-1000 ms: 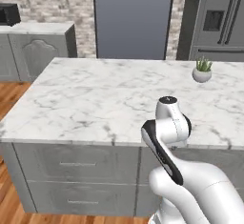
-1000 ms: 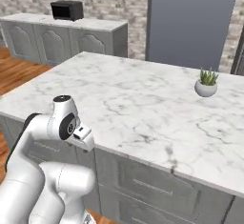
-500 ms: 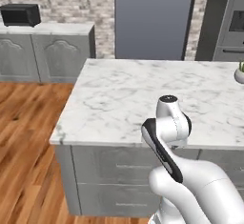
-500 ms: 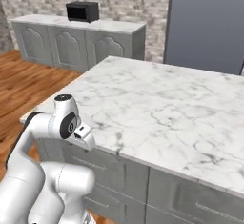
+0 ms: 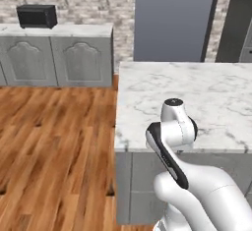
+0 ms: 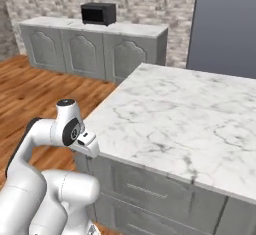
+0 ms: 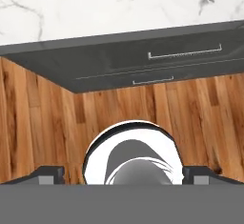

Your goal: Organize the utensils by type. Pick up the wooden spoons from the counter and place them in the open cabinet. Then pick up the metallic utensils from the counter and place them in the open drawer.

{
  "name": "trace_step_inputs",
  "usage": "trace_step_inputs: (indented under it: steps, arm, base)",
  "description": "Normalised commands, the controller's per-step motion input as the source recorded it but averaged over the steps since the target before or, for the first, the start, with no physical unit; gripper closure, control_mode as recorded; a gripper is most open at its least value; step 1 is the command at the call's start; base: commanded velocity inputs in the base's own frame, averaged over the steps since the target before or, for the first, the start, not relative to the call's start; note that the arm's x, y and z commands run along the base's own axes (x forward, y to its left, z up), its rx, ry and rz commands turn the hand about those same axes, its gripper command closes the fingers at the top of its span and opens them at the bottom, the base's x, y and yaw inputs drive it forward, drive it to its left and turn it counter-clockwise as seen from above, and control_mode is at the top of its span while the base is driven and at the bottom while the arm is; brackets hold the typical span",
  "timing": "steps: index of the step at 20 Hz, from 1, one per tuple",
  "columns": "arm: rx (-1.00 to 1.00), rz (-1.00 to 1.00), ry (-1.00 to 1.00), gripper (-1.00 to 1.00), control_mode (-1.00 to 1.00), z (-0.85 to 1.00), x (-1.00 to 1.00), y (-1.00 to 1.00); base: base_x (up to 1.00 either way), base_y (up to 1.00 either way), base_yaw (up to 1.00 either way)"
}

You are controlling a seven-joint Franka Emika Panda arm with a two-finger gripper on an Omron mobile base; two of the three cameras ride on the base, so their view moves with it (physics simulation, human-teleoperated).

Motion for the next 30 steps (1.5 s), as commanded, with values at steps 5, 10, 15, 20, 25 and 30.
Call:
trace_step_inputs:
  steps: [5,10,15,20,25,30]
  arm:
    - [0.0,0.0,0.0,-1.0,1.0,0.0,0.0,0.0]
    - [0.0,0.0,0.0,-1.0,1.0,0.0,0.0,0.0]
    - [0.0,0.0,0.0,-1.0,1.0,0.0,0.0,0.0]
    - [0.0,0.0,0.0,-1.0,1.0,0.0,0.0,0.0]
    - [0.0,0.0,0.0,-1.0,1.0,0.0,0.0,0.0]
    - [0.0,0.0,0.0,-1.0,1.0,0.0,0.0,0.0]
  base:
    - [0.11,1.0,-0.22]
    - [0.2,1.0,-0.2]
    - [0.23,1.0,-0.15]
    - [0.29,1.0,-0.02]
    - [0.02,0.9,0.09]
    - [0.13,0.83,0.18]
